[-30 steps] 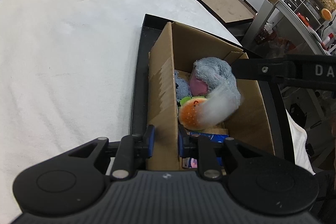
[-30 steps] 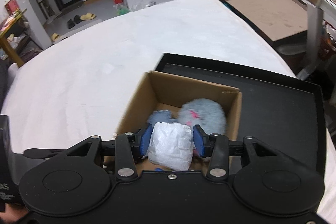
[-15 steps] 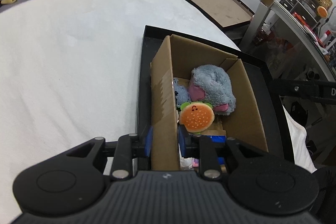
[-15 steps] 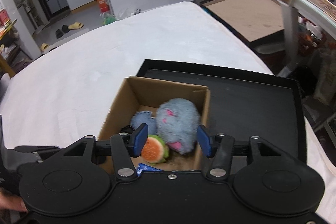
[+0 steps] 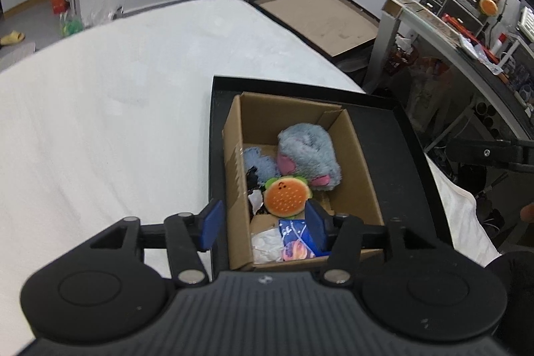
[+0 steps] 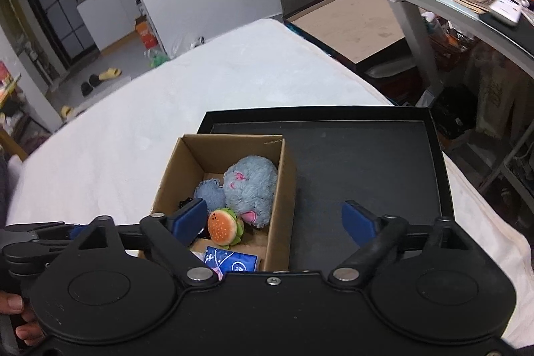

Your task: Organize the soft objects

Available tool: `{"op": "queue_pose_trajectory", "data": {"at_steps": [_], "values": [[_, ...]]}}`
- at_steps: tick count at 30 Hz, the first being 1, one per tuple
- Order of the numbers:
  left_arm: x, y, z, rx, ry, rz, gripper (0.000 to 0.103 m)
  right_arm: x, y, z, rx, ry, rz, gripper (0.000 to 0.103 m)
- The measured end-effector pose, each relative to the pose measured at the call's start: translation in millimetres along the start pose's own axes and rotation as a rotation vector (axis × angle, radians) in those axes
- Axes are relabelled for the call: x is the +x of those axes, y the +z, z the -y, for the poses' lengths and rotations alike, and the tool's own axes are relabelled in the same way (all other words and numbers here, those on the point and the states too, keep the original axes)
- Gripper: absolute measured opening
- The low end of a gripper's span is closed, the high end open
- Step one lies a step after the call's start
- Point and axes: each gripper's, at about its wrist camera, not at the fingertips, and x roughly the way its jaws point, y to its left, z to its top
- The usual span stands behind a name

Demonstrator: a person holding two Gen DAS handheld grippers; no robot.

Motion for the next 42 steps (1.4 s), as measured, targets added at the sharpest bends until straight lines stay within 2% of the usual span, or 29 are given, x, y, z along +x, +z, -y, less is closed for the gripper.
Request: {"op": "queue_pose_trajectory", "data": {"at_steps": [4,9,13,15,22,27,29,36,42], "values": [[-15.4,4.8,12.4,0.029,0.011,0.018,0.067,-14.4,-0.2,11.5,0.036,0.014,0.014,0.098],[-36.7,8.3,26.2,0.060,0.016,0.044,0.070,-32.7,-3.7,23.0,0.071,0.027,0.033,0.103],[-52.5,10.9,34.3,0.060,0.000,0.053,0.074,-43.8,-5.8,31.5,0.101,0.044,0.033,0.103],[-60.4,11.9,39.2,0.065,0.007,0.062,0.076,-49.6,-6.7,37.8,0.133,0.079,0.028,0.103],[-85.1,11.9,59.5,0.090,0.004,0.088,0.077,-72.7,-10.4,42.6,0.142,0.115,0.040,0.103],[-98.5,10.4,68.5,0.102,0.017,0.095,0.079,-87.5,-10.1,41.0,0.133,0.111,0.056,0.103],[-105.2,10.0,71.3,0.105,0.012,0.105,0.084,-92.1,-11.1,40.1,0.132,0.113,0.056,0.103],[-123.9,6.9,81.0,0.103,0.002,0.119,0.089,-106.0,-13.4,35.3,0.114,0.101,0.047,0.103],[-136.5,3.5,91.1,0.115,-0.004,0.122,0.097,-123.3,-15.0,28.1,0.091,0.085,0.058,0.103]]}}
